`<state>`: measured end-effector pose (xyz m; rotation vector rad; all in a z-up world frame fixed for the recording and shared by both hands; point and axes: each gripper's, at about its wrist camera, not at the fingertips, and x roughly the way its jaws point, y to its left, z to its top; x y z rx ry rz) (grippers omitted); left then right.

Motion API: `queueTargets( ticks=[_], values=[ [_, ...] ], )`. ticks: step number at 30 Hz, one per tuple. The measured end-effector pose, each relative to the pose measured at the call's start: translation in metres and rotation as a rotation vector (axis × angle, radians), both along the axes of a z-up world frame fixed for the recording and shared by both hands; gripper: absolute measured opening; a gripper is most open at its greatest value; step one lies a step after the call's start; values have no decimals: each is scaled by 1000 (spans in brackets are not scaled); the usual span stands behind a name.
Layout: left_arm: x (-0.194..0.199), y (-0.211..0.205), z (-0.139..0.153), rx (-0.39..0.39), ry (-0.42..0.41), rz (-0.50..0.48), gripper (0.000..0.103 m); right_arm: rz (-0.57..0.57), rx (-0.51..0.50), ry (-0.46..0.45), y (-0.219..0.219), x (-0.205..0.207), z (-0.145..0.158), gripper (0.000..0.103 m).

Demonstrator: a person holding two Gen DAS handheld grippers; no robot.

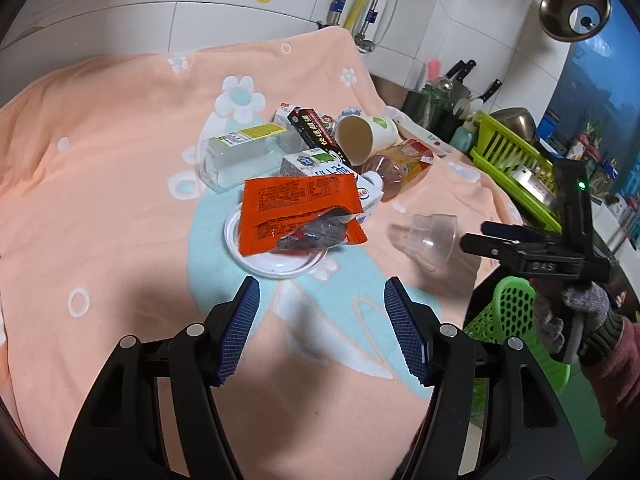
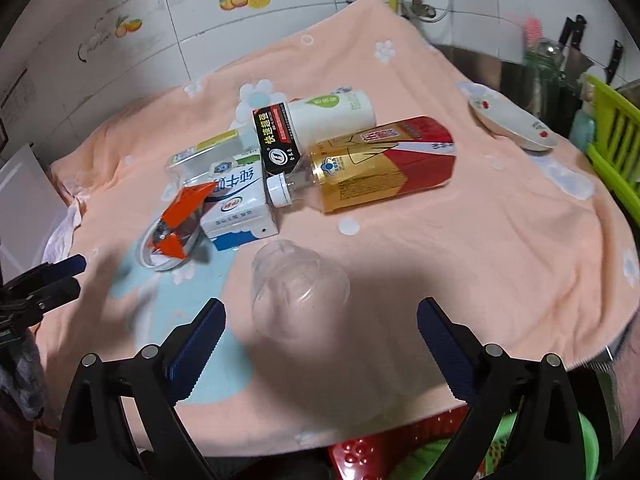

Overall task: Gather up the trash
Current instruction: 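Grasp the clear plastic cup with the right tool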

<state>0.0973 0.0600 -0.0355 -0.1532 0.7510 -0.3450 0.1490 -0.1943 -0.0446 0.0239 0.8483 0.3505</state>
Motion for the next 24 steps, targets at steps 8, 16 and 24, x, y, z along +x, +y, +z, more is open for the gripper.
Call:
queueTargets(
  ticks=[8, 16, 24],
  values=[
    [31, -15, 1, 75, -12, -15, 64, 57, -17, 7, 12, 29, -15, 93],
    [55, -35, -8, 177, -23, -120, 65, 88, -29, 28, 17, 37, -32, 92],
    [61, -52, -19, 320, -89, -136, 76, 99, -16, 40, 19, 37, -35, 64]
  ],
)
